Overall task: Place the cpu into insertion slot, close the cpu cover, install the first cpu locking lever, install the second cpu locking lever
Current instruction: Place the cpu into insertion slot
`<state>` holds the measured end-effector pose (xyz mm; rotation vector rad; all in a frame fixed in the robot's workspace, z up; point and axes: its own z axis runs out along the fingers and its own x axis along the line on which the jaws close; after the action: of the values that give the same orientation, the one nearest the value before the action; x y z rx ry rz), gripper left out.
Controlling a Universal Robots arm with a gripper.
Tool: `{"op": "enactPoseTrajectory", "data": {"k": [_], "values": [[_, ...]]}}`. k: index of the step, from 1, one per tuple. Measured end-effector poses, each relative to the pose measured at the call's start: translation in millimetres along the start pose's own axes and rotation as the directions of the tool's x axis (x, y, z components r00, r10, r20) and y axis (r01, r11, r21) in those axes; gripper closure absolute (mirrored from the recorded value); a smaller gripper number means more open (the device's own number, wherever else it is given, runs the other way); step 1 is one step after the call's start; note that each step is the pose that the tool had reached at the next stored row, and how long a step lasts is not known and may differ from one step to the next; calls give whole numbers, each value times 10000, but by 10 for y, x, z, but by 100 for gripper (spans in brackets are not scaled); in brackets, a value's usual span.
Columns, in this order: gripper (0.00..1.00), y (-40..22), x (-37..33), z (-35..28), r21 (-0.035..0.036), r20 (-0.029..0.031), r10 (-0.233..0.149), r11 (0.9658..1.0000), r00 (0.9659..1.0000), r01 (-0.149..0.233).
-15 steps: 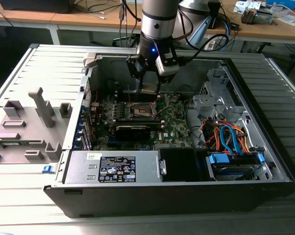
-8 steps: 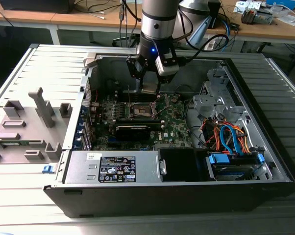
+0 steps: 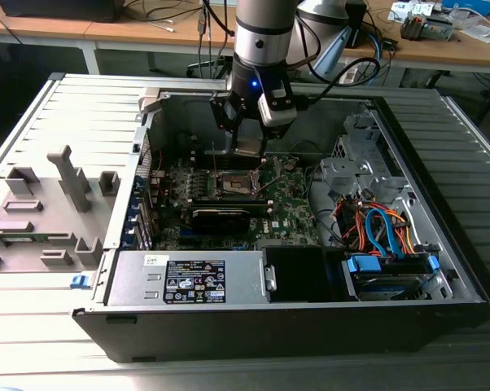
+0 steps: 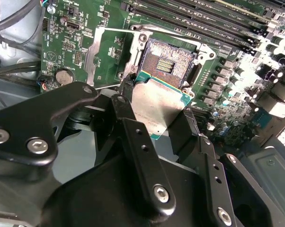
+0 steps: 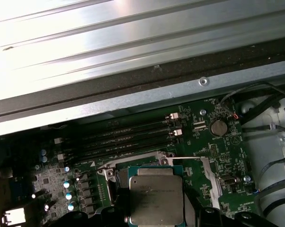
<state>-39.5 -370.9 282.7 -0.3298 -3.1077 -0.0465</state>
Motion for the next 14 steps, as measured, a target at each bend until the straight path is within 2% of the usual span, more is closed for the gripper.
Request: {"op": "enactPoseTrajectory", "data": {"k": [14], "values": [[45, 0, 0, 8, 7, 6, 132, 9999, 9999, -132]]}}
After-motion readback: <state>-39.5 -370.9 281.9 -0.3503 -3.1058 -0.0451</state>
